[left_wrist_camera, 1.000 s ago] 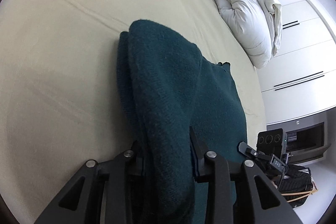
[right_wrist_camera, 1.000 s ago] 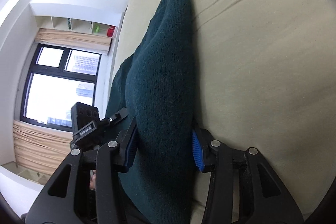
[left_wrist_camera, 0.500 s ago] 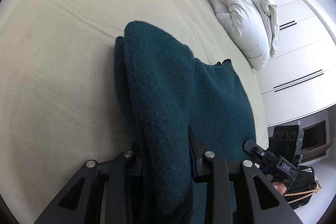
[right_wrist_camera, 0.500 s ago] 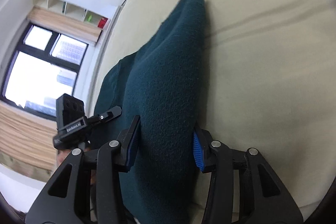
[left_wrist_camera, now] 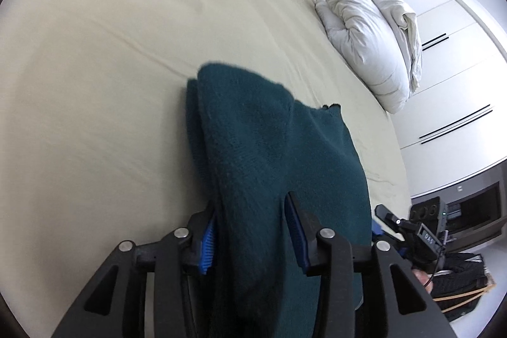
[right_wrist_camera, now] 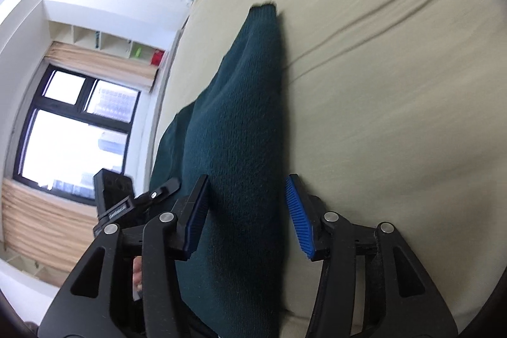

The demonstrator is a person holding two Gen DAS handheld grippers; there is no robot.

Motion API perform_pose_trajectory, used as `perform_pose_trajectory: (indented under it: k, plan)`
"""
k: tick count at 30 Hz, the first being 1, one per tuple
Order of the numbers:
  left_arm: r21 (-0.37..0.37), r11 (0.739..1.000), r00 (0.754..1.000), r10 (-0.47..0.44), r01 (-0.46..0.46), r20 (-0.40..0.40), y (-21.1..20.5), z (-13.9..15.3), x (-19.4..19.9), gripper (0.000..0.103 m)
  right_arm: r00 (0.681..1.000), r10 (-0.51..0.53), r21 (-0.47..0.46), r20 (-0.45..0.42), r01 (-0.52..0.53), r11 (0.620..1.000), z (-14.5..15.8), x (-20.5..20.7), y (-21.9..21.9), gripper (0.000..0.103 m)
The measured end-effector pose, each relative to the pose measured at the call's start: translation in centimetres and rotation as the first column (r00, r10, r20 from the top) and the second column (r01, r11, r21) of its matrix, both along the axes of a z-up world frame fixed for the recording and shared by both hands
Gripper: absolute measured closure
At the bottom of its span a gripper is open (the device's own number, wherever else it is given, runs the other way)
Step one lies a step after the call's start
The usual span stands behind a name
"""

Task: Fold small clothes
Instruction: 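Open both grippers and lift them away from the sweater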

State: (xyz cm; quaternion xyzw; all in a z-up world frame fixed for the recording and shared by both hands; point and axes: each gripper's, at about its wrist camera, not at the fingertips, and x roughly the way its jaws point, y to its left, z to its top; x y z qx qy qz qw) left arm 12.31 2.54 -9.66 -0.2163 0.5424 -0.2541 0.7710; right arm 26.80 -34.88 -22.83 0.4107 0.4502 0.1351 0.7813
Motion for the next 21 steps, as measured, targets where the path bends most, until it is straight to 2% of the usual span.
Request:
perform_pose_trajectory:
  k: [3, 5, 6, 8, 11, 13, 15, 17, 19, 21]
  plan:
    - [0.068, 0.997, 0.993, 0.030, -0.038, 0.111, 0.8, 2.9, -1.7, 0.051, 0.997, -0.069, -0.092, 0.032, 0.072, 0.993, 2.4, -2.1, -1.1, 0.055]
    - [0.121, 0.990, 0.976, 0.040, -0.066, 0.213, 1.0, 5.3, -3.2, 0.040, 0.994, -0.096, -0.166, 0.058, 0.104, 0.981, 4.3, -3.6, -0.7, 0.055]
    - [0.144, 0.986, 0.963, 0.041, -0.082, 0.268, 1.0, 6.6, -4.1, 0.036, 0.992, -0.102, -0.206, 0.073, 0.115, 0.972, 5.2, -4.2, -0.5, 0.055]
    - [0.179, 0.977, 0.932, 0.046, -0.117, 0.360, 0.8, 8.7, -5.6, 0.019, 0.988, -0.095, -0.303, 0.120, 0.128, 0.944, 7.4, -5.6, 0.6, 0.055]
    - [0.203, 0.965, 0.871, 0.045, -0.164, 0.490, 0.2, 11.7, -8.2, 0.006, 0.980, -0.066, -0.421, 0.186, 0.140, 0.896, 10.1, -7.4, 2.4, 0.055]
    - [0.224, 0.955, 0.824, 0.035, -0.195, 0.566, -0.3, 13.3, -9.9, 0.000, 0.974, -0.047, -0.471, 0.222, 0.149, 0.869, 11.7, -8.2, 3.8, 0.055]
    - [0.251, 0.937, 0.759, 0.025, -0.245, 0.651, -0.9, 15.0, -11.9, 0.000, 0.967, -0.029, -0.508, 0.253, 0.158, 0.847, 13.6, -8.5, 5.2, 0.054]
    - [0.269, 0.917, 0.704, 0.018, -0.294, 0.710, -1.2, 16.3, -13.4, 0.000, 0.958, -0.011, -0.546, 0.286, 0.172, 0.820, 15.2, -9.2, 6.5, 0.049]
    - [0.277, 0.890, 0.632, 0.016, -0.362, 0.775, -1.6, 17.6, -14.9, 0.000, 0.938, -0.001, -0.586, 0.347, 0.217, 0.781, 17.1, -10.3, 7.7, 0.028]
    - [0.259, 0.863, 0.525, 0.008, -0.433, 0.851, -1.9, 19.1, -17.0, 0.000, 0.915, 0.007, -0.596, 0.403, 0.256, 0.761, 18.8, -11.7, 8.7, 0.021]
